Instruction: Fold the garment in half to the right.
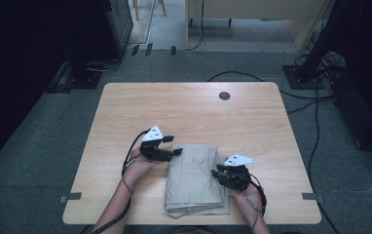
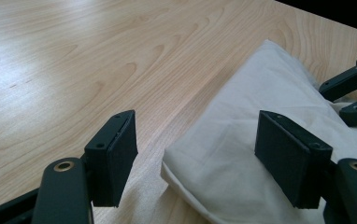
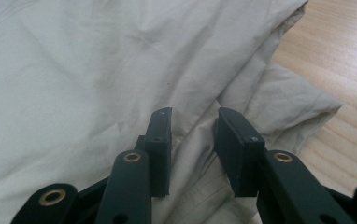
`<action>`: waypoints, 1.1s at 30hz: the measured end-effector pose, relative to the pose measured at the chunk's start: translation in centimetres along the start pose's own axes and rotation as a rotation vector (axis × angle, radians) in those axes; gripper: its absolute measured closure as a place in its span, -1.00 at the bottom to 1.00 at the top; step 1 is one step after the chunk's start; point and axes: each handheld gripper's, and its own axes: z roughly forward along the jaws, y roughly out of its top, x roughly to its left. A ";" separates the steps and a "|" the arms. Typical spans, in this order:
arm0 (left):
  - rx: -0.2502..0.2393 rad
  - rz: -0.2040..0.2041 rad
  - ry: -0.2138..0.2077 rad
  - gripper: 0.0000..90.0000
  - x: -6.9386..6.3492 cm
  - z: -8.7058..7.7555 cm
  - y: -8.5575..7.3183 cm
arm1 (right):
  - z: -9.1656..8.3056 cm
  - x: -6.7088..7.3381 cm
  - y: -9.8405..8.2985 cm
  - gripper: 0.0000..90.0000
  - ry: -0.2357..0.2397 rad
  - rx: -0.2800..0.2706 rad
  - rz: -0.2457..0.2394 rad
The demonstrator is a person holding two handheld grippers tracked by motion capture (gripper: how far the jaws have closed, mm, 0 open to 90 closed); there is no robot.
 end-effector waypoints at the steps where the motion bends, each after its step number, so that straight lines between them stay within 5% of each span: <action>1: -0.003 0.000 0.004 -0.34 0.0 -0.1 0.0 | 0.2 0.0 0.1 0.46 -0.010 -0.002 -0.007; 9: -0.015 -0.019 0.019 -0.34 0.3 -0.8 -0.4 | 1.0 -0.2 1.0 0.41 -0.034 -0.001 -0.029; 13: -0.020 -0.021 0.019 -0.36 0.1 -1.3 -0.4 | -0.3 -0.6 0.8 0.19 0.024 -0.063 0.000; 18: -0.028 -0.030 0.029 -0.37 -0.3 -2.2 -0.7 | -1.0 -1.2 0.7 0.09 0.036 -0.074 -0.043; 33: -0.012 -0.033 0.074 -0.42 -1.0 -3.8 -2.1 | -1.4 -3.2 1.2 -0.15 0.057 -0.039 -0.108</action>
